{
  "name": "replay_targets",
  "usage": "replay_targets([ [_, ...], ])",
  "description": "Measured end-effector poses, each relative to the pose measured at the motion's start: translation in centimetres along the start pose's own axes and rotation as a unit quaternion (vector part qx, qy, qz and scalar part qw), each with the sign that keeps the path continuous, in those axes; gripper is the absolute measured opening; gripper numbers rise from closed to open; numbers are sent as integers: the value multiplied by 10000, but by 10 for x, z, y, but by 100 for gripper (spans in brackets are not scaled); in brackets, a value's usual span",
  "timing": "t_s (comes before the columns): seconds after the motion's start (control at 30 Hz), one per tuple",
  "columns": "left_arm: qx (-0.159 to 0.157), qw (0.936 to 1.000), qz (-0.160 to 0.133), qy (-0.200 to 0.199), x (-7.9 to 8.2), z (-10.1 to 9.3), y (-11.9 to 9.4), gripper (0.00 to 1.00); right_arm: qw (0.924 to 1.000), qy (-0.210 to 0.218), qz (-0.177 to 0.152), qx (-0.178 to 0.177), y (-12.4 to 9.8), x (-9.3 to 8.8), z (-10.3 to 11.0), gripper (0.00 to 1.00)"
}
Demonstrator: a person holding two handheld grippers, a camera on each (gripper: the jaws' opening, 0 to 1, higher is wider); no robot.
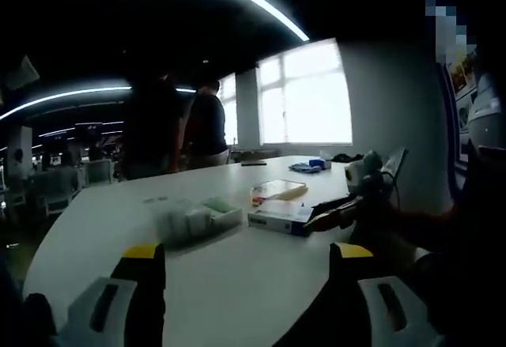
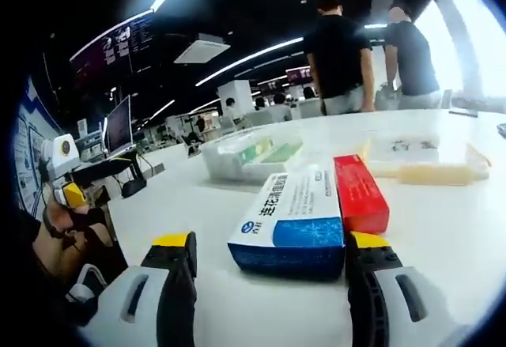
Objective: Arrange the small medicine boxes into an aligned row inside the storage area until every box is upright, visible, and separated from the surrounding clutter.
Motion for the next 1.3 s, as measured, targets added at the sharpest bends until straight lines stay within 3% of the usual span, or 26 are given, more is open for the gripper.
replay_targets([
  [0.2, -38, 10000, 4, -13, 1, -2, 1, 85, 9991, -320, 39, -271, -3, 0, -7, 56],
  [0.57, -37, 10000, -8, -8, 3, -3, 1, 85, 9986, -443, 58, -289, -11, -3, 0, 54],
  [0.93, -121, 9999, 11, -18, 2, -8, 4, 85, 9992, -403, -50, -1, -22, -8, 8, 52],
  [1.3, -140, 9999, 50, -31, 1, -9, 6, 85, 9986, -434, -260, 142, -27, -2, 13, 52],
])
Point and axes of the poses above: the point that each gripper's makers call its tool centre point, and the gripper's own axes: y roughly forward along the fingers, z roughly to its left, x roughly out of its top, the point moved 1 cm from there along -y, roughly backward along the fingers, and after that the axes turned 14 degrees about y, right-handed, at the moved point
